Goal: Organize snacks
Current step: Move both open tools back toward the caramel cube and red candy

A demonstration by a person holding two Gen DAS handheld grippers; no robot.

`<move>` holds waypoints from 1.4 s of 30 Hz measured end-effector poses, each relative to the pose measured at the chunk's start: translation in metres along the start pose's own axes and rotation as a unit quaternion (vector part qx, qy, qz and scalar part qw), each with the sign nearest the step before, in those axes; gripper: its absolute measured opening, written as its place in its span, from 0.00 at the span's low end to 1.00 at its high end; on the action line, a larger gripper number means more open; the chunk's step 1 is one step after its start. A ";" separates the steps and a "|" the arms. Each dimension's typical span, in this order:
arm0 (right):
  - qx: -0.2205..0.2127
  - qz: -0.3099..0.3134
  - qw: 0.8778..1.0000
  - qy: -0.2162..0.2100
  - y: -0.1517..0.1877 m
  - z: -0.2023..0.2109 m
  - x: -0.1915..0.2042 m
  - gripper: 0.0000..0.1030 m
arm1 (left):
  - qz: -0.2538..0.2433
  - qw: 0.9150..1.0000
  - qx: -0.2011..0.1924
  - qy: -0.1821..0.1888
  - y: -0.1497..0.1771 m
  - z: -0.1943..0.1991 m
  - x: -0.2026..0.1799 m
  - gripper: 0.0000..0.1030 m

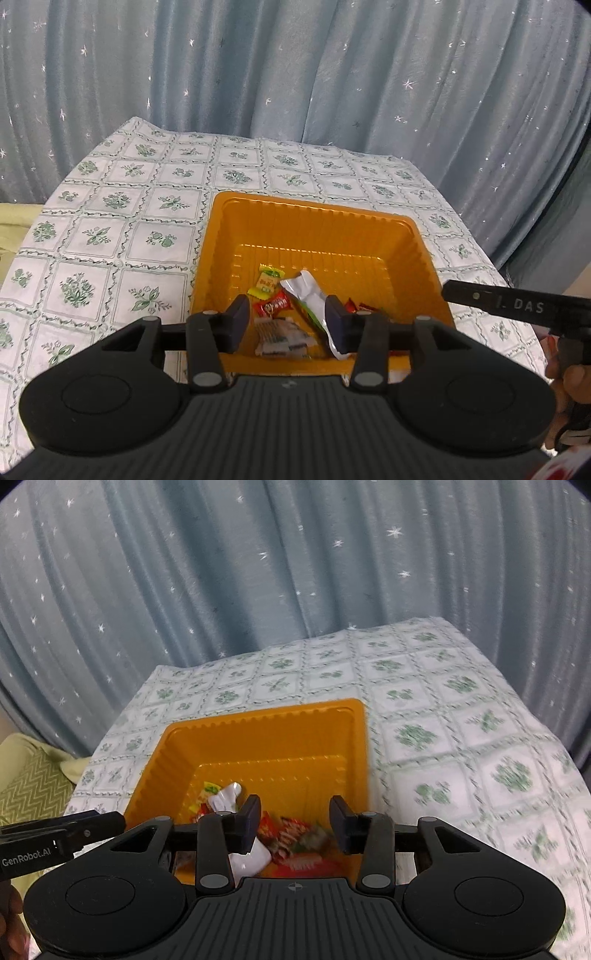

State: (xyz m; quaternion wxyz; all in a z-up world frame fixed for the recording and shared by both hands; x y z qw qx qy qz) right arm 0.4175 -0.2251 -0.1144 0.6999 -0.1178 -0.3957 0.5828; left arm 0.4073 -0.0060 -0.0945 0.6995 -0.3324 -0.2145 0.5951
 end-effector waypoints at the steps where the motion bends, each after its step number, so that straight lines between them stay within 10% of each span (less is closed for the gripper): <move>1: 0.000 -0.005 1.000 0.000 0.004 0.008 -0.003 0.41 | 0.000 1.000 -0.003 0.000 0.003 0.006 -0.002 0.44; 20: -0.012 -0.027 0.999 0.018 0.111 0.141 -0.011 0.42 | -0.012 1.000 -0.008 -0.008 0.097 0.117 -0.045 0.57; 42: -0.006 -0.053 0.998 0.034 0.168 0.187 -0.023 0.42 | -0.025 0.999 0.025 0.000 0.164 0.144 -0.064 0.62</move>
Point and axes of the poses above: each gripper's, at about its wrist camera, not at the fingertips, and z roughly against the way its jaws point, x to its left, y to its underside, the point moved 7 cm from there along -z, roughly the way its jaws point, and after that the axes turned 7 degrees about -z, right-handed, at the moved point
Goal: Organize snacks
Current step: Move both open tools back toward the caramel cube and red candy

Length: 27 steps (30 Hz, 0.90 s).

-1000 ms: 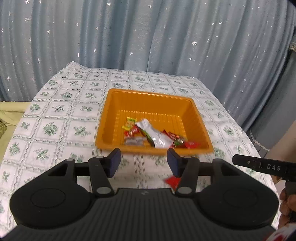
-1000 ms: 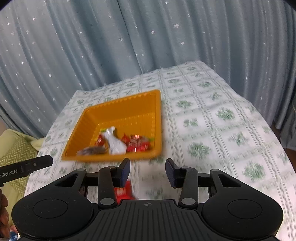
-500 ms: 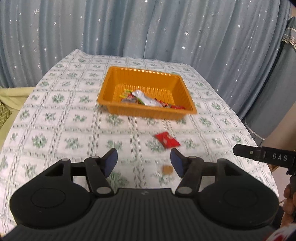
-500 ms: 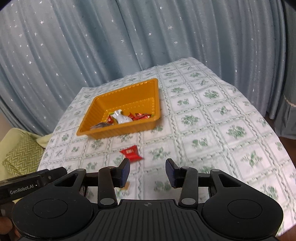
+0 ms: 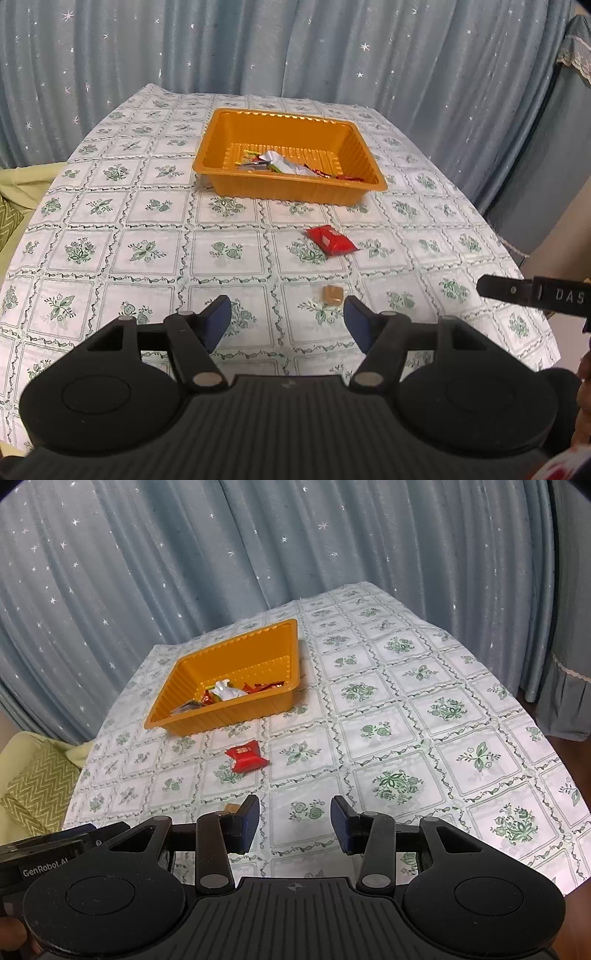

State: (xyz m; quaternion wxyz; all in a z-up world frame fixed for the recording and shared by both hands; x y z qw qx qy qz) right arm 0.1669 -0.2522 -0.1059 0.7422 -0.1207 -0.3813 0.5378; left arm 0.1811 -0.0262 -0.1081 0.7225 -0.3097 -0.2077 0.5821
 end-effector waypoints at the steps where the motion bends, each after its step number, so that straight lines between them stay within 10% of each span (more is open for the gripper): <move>1: 0.000 0.001 1.000 0.000 0.000 0.000 0.000 0.42 | -0.003 1.000 0.002 0.000 0.001 -0.001 0.000 0.63; 27: 0.029 -0.021 0.999 0.001 -0.002 -0.049 -0.015 0.42 | -0.243 0.969 0.028 0.043 0.012 -0.108 -0.029 0.75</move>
Point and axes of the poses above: each gripper's, at about its wrist camera, not at the fingertips, and z roughly against the way its jaws point, x to its left, y to its underside, the point moved 7 cm from there along -z, roughly the way its jaws point, and after that the axes turned 7 degrees about -z, right-handed, at the moved point
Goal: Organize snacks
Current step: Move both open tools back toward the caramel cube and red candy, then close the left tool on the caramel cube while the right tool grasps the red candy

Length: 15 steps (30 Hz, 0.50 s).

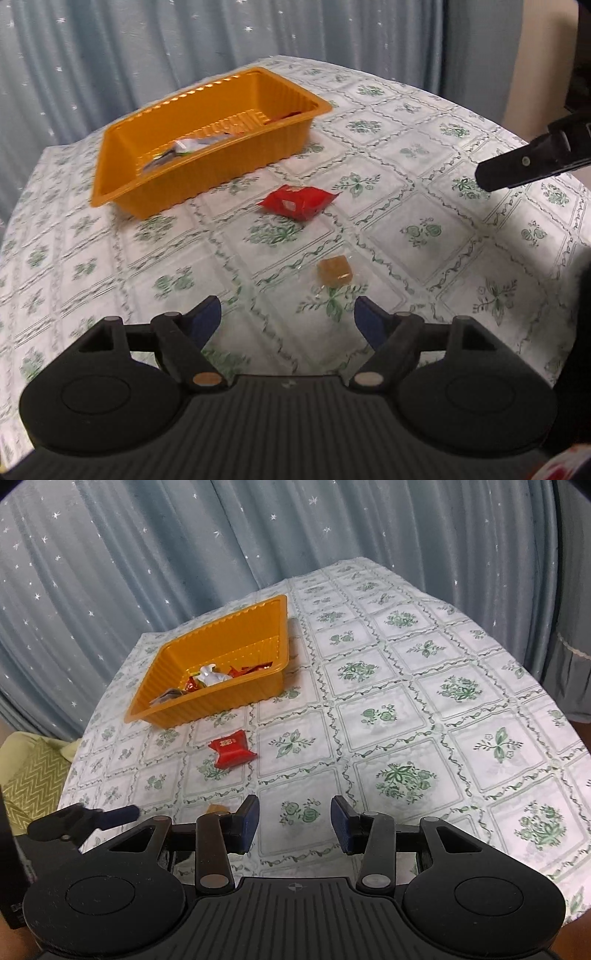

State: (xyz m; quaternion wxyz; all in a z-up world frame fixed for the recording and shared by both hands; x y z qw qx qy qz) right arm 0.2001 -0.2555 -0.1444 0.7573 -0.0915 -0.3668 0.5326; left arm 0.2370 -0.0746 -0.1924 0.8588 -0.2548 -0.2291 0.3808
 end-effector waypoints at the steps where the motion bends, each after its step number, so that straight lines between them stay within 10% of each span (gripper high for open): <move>1: 0.000 -0.002 1.000 0.000 0.000 -0.002 -0.001 0.42 | -0.006 1.000 0.000 0.000 -0.002 -0.004 0.000 0.75; 15: 0.000 -0.020 1.000 -0.005 -0.009 -0.020 -0.008 0.42 | -0.030 0.999 -0.004 0.015 -0.017 -0.040 0.001 0.74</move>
Point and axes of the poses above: each gripper's, at about its wrist camera, not at the fingertips, and z roughly against the way its jaws point, x to its left, y to its underside, the point moved 7 cm from there along -z, roughly the way its jaws point, and after that the axes turned 7 degrees about -z, right-handed, at the moved point
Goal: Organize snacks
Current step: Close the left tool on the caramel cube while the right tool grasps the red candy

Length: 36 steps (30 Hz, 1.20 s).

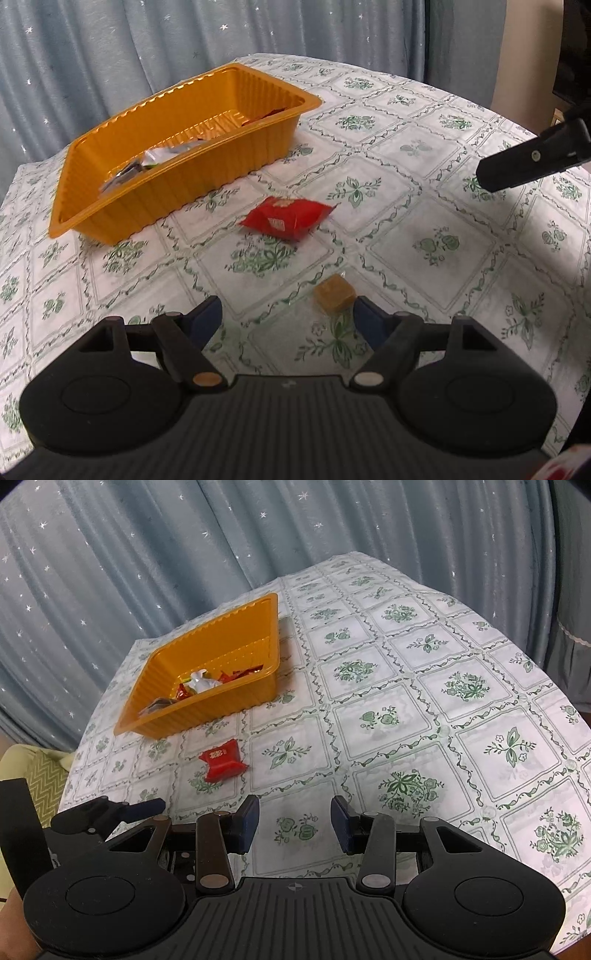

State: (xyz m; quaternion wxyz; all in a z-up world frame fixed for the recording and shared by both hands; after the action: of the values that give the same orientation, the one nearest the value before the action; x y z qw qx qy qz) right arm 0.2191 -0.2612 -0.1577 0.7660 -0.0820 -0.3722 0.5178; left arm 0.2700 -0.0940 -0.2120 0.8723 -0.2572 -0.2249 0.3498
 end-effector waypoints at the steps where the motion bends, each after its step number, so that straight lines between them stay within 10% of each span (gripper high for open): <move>1: 0.000 0.000 1.000 0.000 0.000 -0.001 0.000 0.42 | -0.001 1.000 -0.002 0.003 -0.001 -0.001 0.000 0.73; 17: 0.006 -0.004 1.000 0.004 0.004 -0.011 -0.002 0.42 | 0.011 0.996 -0.005 0.088 -0.019 -0.011 -0.009 0.21; 36: 0.016 0.128 0.991 -0.041 -0.015 -0.073 0.065 0.42 | 0.224 0.974 -0.003 -0.019 0.032 0.035 0.060 0.18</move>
State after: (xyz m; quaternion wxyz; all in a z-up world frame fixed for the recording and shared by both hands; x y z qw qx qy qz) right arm 0.2899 -0.1932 -0.1706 0.6788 -0.0954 -0.3819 0.6199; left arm 0.2734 -0.0206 -0.1916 0.7665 -0.2967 -0.1787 0.5409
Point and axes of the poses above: each gripper's, at about its wrist camera, not at the fingertips, and z roughly against the way its jaws point, x to its left, y to its underside, the point moved 7 cm from there along -z, roughly the way its jaws point, and after that the axes turned 7 degrees about -z, right-handed, at the moved point
